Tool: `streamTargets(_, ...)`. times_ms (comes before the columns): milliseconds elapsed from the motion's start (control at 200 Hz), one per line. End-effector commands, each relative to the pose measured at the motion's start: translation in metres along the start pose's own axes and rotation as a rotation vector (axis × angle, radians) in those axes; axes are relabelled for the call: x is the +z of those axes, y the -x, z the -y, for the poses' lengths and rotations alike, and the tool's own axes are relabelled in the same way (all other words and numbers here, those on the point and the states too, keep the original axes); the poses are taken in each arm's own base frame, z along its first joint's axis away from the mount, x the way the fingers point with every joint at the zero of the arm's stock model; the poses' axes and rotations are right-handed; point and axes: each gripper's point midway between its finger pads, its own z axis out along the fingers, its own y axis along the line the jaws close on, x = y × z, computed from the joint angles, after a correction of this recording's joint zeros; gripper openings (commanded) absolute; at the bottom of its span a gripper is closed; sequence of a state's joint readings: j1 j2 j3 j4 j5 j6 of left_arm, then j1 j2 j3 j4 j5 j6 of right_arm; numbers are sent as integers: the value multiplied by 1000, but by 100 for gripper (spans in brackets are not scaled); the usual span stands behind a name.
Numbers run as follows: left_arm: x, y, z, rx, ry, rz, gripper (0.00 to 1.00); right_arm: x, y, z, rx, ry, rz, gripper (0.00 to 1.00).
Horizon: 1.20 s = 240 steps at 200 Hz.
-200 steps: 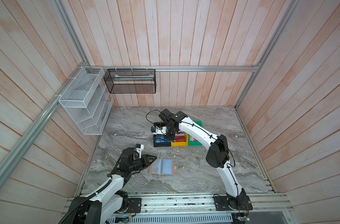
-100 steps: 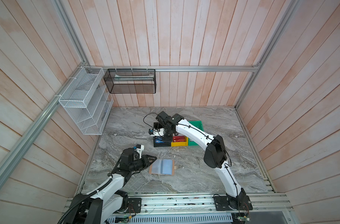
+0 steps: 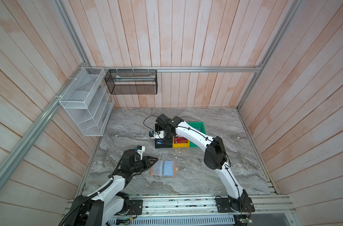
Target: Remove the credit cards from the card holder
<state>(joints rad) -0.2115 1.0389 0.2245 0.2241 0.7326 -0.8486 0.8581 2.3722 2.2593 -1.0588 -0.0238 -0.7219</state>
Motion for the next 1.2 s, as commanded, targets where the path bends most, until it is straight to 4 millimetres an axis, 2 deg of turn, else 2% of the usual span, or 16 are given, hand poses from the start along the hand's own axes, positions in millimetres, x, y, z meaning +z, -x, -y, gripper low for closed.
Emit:
streamTargets(0, -1, 6, 7, 41, -21, 10, 33, 23, -20, -5, -14, 21, -93, 0)
streamTargets(330, -1, 7, 5, 36, -19, 8, 33, 36, -21, -8, -33, 21, -115, 0)
streamTargets(585, -1, 7, 4, 34, -19, 7, 33, 37, -17, -8, -49, 0, -119, 0)
streamTargets(975, -1, 8, 3, 31, -19, 7, 33, 33, -11, 2, -52, -50, -104, 15)
streamTargets(1195, 0, 7, 3, 30, -20, 6, 33, 26, -5, 8, -45, -79, -81, 19)
